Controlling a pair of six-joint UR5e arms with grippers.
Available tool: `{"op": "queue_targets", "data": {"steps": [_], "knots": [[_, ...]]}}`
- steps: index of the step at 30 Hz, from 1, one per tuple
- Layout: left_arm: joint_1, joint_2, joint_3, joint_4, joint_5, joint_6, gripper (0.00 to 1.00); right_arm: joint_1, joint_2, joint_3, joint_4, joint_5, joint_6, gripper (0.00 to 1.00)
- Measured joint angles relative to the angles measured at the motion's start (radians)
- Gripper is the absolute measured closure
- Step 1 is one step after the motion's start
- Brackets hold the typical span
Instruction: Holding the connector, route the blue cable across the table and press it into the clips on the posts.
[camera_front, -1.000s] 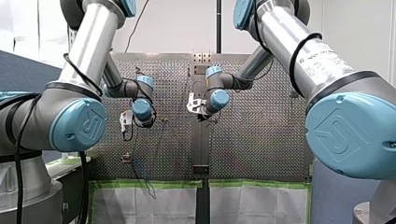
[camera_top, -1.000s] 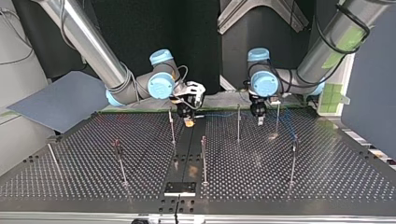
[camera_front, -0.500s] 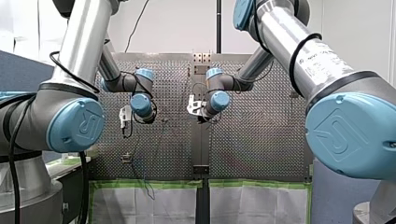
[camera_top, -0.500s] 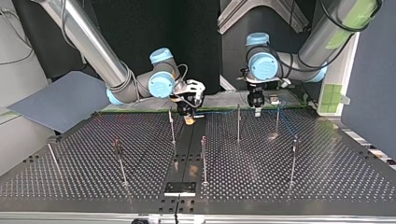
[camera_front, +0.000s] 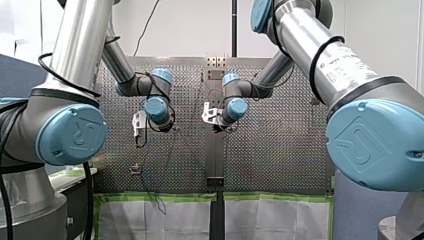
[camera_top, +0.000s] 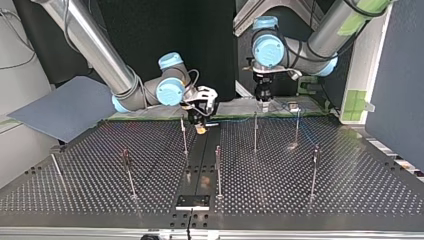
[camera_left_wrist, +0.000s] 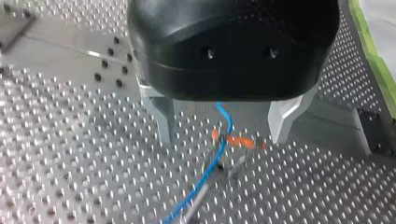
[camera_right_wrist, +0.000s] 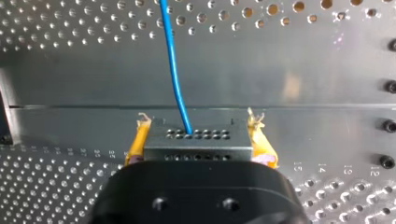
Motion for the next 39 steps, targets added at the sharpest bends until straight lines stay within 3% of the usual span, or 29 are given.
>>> {"op": "queue_targets", "data": {"steps": [7, 17, 28, 39], "knots": [[-0.061, -0.015, 0.014, 0.038, 0.022, -0.007, 0.0, -0.009, 0.0, 0.0, 0.0, 0.0, -0.001, 1.0], [-0.138, -0.094, 0.094, 0.018, 0.032, -0.03, 0.0, -0.018, 0.0, 0.0, 0.0, -0.011, -0.001, 1.0], [-0.131, -0.176, 0.178, 0.005, -0.027, -0.043, 0.0, -0.024, 0.0, 0.0, 0.0, -0.025, -0.001, 1.0], [-0.117, -0.225, 0.269, 0.025, -0.02, -0.046, 0.0, -0.029, 0.0, 0.0, -0.001, -0.031, -0.001, 1.0]]}}
